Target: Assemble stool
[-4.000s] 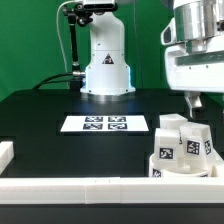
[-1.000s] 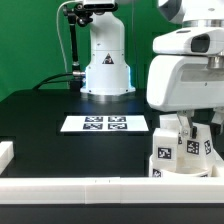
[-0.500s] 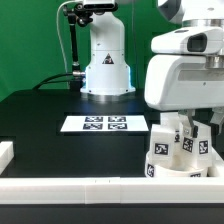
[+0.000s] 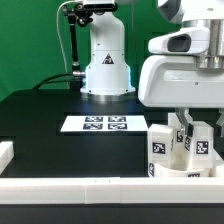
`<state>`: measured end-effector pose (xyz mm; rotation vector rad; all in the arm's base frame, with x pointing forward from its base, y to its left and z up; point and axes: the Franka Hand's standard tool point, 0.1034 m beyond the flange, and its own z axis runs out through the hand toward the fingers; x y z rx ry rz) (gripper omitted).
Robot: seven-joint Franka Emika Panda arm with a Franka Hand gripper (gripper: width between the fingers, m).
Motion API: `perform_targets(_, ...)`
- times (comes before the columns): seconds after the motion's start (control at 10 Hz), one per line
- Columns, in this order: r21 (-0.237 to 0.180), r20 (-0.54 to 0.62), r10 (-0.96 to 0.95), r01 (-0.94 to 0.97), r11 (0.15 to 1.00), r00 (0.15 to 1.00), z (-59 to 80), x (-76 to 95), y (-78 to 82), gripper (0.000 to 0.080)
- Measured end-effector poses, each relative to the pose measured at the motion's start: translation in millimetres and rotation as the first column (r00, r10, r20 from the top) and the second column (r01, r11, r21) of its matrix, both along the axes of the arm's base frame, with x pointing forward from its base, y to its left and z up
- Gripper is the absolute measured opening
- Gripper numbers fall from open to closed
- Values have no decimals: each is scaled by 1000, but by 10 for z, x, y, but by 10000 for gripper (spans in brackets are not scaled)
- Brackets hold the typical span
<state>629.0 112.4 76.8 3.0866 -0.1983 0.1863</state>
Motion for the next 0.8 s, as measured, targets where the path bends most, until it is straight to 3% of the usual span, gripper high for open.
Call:
perform_targets(0.2,28,20,-182,181,983,983,-1,12,-3,340)
perform_targets(0.5,75,25,-473,470,879,881,-3,20,-17,340)
perform_targets(0.8,123,-1,-711,706,698,703,2,16,2,340)
